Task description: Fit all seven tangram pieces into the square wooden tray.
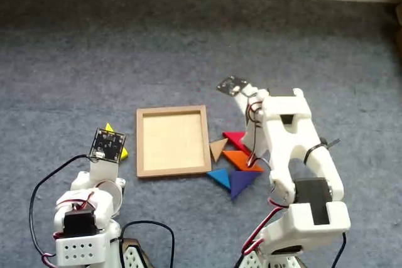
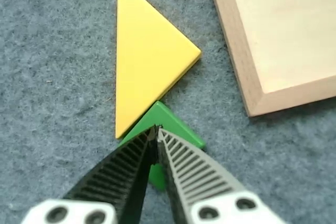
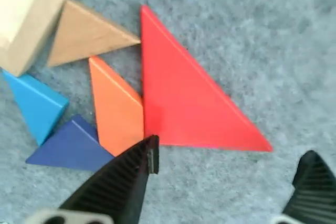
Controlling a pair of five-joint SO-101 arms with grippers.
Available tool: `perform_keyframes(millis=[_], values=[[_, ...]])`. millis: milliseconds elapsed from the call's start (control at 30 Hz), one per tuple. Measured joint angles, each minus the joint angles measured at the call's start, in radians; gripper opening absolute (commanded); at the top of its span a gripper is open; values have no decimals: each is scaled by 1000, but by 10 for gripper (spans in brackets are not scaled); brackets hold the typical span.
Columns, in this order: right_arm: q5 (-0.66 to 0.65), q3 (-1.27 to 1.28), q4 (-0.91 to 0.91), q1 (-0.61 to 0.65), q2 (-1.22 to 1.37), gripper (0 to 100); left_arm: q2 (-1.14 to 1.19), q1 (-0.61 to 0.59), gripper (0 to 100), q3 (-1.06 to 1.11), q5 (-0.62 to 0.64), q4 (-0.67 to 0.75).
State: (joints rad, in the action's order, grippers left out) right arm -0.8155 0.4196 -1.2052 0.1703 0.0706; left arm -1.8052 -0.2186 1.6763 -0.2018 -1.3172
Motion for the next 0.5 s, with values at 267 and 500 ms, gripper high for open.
perform_keyframes(millis=[267,500], values=[[109,0,28,77,0,386,0,0,23,0,0,0],[166,0,178,77,15,386,0,0,23,0,0,0]])
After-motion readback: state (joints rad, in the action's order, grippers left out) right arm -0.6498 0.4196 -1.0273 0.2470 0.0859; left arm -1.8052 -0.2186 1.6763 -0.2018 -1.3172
